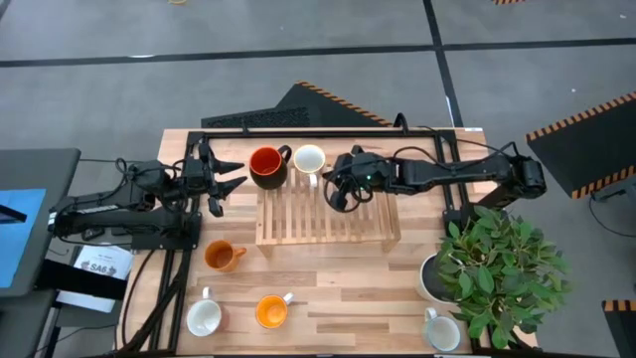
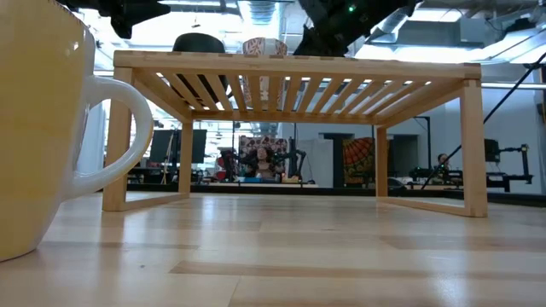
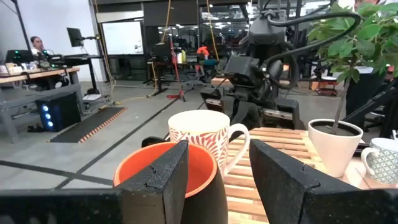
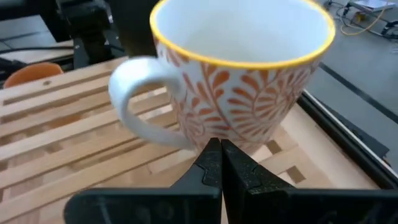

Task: Place coffee mugs
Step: Put the orange patterned mug on the shelf, then put the orange mug on the shelf

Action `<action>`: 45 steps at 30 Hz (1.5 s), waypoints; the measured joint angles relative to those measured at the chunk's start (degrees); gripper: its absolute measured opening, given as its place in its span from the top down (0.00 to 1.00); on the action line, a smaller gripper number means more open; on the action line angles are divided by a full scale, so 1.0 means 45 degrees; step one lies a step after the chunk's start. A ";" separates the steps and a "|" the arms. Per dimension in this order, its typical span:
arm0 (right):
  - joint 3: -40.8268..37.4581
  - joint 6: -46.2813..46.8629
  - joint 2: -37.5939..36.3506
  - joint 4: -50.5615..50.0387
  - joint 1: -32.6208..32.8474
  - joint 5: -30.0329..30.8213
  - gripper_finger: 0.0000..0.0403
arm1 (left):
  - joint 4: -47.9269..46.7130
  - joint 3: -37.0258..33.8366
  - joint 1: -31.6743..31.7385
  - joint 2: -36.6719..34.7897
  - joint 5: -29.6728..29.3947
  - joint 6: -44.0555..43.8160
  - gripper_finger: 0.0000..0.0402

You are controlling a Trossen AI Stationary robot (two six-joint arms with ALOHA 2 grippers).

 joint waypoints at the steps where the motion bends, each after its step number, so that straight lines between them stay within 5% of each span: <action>1: 0.0000 -0.0005 0.0000 0.0038 -0.0081 -0.0161 0.96 | -0.0002 0.0000 0.0000 0.0004 -0.0007 0.0000 0.61; 19: 0.0000 -0.0185 0.0005 0.0364 -0.0576 -0.0972 0.96 | 0.0001 0.0000 0.0000 0.0005 -0.0021 -0.0010 0.61; 28: 0.0000 -0.0343 -0.0099 -0.2137 -0.0505 -0.0954 0.95 | 0.0000 0.0000 0.0000 0.0005 -0.0021 -0.0023 0.61; 45: -0.0728 -0.0223 -0.3134 -0.3283 -0.0481 0.0234 0.95 | -0.0076 0.0000 0.0000 0.0000 -0.0016 -0.0029 0.61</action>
